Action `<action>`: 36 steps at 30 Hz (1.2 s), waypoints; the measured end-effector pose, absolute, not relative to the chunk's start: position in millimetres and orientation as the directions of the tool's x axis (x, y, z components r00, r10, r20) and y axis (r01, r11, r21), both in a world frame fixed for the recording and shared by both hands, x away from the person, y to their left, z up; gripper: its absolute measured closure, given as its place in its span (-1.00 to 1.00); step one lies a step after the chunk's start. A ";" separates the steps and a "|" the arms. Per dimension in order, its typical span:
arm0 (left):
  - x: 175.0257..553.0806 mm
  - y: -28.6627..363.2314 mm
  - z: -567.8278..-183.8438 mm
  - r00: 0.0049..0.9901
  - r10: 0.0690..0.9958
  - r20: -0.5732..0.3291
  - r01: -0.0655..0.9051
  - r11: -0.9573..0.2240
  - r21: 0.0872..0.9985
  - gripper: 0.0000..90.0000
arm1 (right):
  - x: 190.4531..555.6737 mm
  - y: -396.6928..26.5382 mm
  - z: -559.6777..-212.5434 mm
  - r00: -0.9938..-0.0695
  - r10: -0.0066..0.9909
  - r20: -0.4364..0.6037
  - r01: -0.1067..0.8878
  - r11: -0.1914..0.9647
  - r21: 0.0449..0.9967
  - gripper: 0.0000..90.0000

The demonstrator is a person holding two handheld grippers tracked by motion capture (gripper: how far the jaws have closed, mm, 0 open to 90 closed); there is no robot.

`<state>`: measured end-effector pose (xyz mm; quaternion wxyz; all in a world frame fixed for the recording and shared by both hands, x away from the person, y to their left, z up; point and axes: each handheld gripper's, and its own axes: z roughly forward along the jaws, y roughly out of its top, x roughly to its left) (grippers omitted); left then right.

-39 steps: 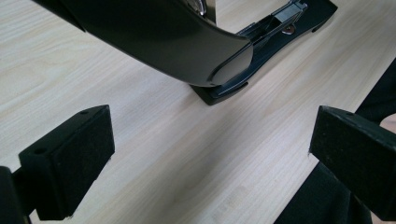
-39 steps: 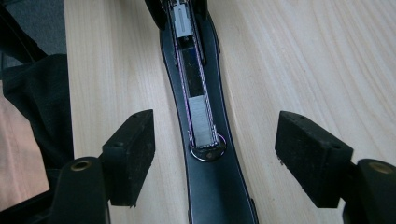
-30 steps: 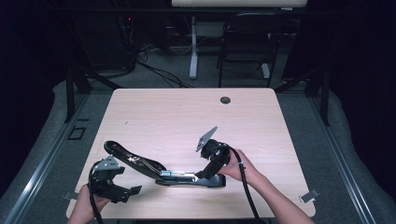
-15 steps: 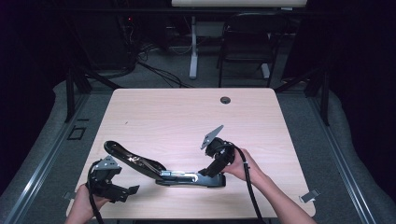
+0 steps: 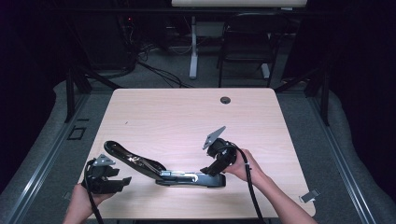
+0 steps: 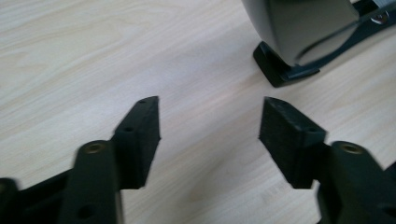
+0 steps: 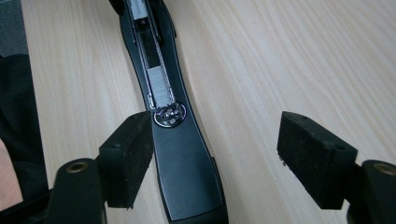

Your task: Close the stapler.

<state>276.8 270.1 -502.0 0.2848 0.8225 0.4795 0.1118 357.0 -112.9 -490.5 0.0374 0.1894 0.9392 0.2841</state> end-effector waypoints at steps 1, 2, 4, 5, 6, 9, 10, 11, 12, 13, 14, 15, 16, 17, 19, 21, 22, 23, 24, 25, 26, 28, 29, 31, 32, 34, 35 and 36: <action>277.6 271.8 -502.0 0.504 0.859 -0.093 0.730 -0.366 0.578 0.02 | 356.8 -113.1 -489.0 -0.925 0.379 0.019 0.327 0.771 0.546 -0.36; 278.4 273.7 -502.5 0.495 0.863 -0.102 0.734 -0.353 0.580 0.12 | 356.3 -113.5 -488.9 -0.923 0.384 0.018 0.329 0.766 0.553 -0.35; 279.5 276.3 -503.1 0.479 0.869 -0.121 0.742 -0.327 0.586 0.32 | 355.8 -114.6 -488.9 -0.919 0.393 0.014 0.335 0.763 0.552 -0.29; 279.7 276.9 -504.0 0.472 0.872 -0.131 0.743 -0.313 0.592 0.39 | 356.1 -115.1 -489.3 -0.917 0.399 0.011 0.339 0.763 0.550 -0.26; 280.1 278.0 -504.2 0.470 0.872 -0.136 0.743 -0.308 0.595 0.45 | 356.8 -115.7 -489.6 -0.916 0.402 0.005 0.339 0.765 0.548 -0.24; 279.7 279.3 -503.5 0.466 0.874 -0.139 0.738 -0.297 0.606 0.56 | 357.5 -115.8 -489.6 -0.912 0.411 -0.003 0.342 0.762 0.549 -0.14; 278.7 279.9 -502.0 0.459 0.877 -0.145 0.734 -0.282 0.618 0.58 | 357.5 -115.1 -489.7 -0.912 0.410 -0.008 0.339 0.764 0.549 -0.11; 278.4 279.5 -501.5 0.454 0.879 -0.144 0.731 -0.275 0.625 0.59 | 357.4 -114.4 -489.8 -0.913 0.408 -0.009 0.337 0.766 0.547 -0.08; 278.1 279.9 -500.1 0.453 0.879 -0.148 0.732 -0.273 0.624 0.59 | 356.8 -113.1 -490.5 -0.913 0.407 -0.008 0.337 0.766 0.548 0.00; 277.8 279.2 -500.1 0.444 0.885 -0.140 0.725 -0.263 0.636 0.59 | 355.7 -111.8 -490.7 -0.912 0.409 -0.018 0.334 0.768 0.547 0.06; 277.5 280.2 -498.4 0.450 0.881 -0.144 0.724 -0.266 0.636 0.61 | 354.7 -110.7 -489.7 -0.913 0.406 -0.029 0.327 0.773 0.543 0.11; 276.8 279.7 -498.1 0.439 0.888 -0.136 0.712 -0.252 0.656 0.64 | 353.5 -109.7 -488.9 -0.914 0.404 -0.032 0.321 0.771 0.551 0.17; 276.2 280.2 -496.3 0.436 0.889 -0.139 0.706 -0.242 0.665 0.68 | 351.9 -108.7 -487.6 -0.914 0.402 -0.043 0.313 0.770 0.556 0.22; 275.6 280.6 -495.0 0.428 0.892 -0.142 0.696 -0.225 0.682 0.73 | 350.2 -107.5 -486.5 -0.913 0.404 -0.054 0.306 0.768 0.562 0.27; 274.7 282.0 -491.8 0.419 0.895 -0.153 0.678 -0.196 0.708 0.84 | 347.3 -106.6 -483.0 -0.914 0.398 -0.075 0.290 0.772 0.566 0.37; 273.7 282.3 -488.6 0.406 0.901 -0.151 0.662 -0.176 0.729 0.91 | 344.2 -106.0 -480.5 -0.911 0.402 -0.096 0.276 0.764 0.583 0.58; 273.1 282.6 -486.9 0.405 0.902 -0.148 0.650 -0.170 0.740 0.94 | 342.7 -106.1 -478.3 -0.909 0.403 -0.107 0.269 0.761 0.591 0.77; 273.1 282.6 -486.9 0.405 0.902 -0.148 0.650 -0.170 0.740 0.98 | 341.2 -106.1 -476.2 -0.905 0.408 -0.118 0.260 0.753 0.604 0.90; 271.5 282.6 -483.6 0.403 0.904 -0.142 0.626 -0.159 0.764 1.00 | 339.4 -105.7 -474.7 -0.900 0.417 -0.126 0.255 0.738 0.625 1.00; 271.1 282.6 -482.8 0.407 0.902 -0.145 0.617 -0.154 0.772 1.00 | 338.1 -105.6 -471.7 -0.900 0.413 -0.141 0.244 0.743 0.624 1.00; 271.1 282.6 -482.8 0.407 0.902 -0.145 0.617 -0.154 0.772 1.00 | 337.0 -104.7 -470.4 -0.898 0.414 -0.147 0.239 0.741 0.628 1.00; 270.0 282.2 -481.8 0.417 0.895 -0.156 0.603 -0.144 0.785 1.00 | 335.5 -103.0 -469.6 -0.898 0.411 -0.155 0.232 0.743 0.628 1.00; 269.8 282.1 -481.7 0.418 0.894 -0.161 0.598 -0.137 0.790 1.00 | 335.2 -102.0 -469.9 -0.899 0.410 -0.154 0.232 0.744 0.627 1.00; 269.5 282.0 -480.8 0.426 0.889 -0.169 0.590 -0.131 0.797 1.00 | 335.2 -99.9 -471.1 -0.899 0.411 -0.153 0.233 0.742 0.629 1.00; 269.5 282.0 -480.8 0.426 0.889 -0.169 0.590 -0.131 0.797 1.00 | 335.2 -99.9 -471.1 -0.899 0.411 -0.153 0.233 0.742 0.629 1.00; 269.6 281.1 -480.0 0.436 0.883 -0.174 0.586 -0.132 0.800 1.00 | 335.6 -96.2 -471.3 -0.893 0.421 -0.160 0.236 0.740 0.630 1.00; 269.6 281.1 -480.0 0.436 0.883 -0.174 0.586 -0.132 0.800 1.00 | 335.6 -96.2 -471.3 -0.893 0.421 -0.160 0.236 0.740 0.630 1.00; 270.7 279.9 -480.8 0.444 0.878 -0.178 0.594 -0.140 0.792 1.00 | 335.8 -93.5 -471.6 -0.887 0.432 -0.164 0.241 0.734 0.635 1.00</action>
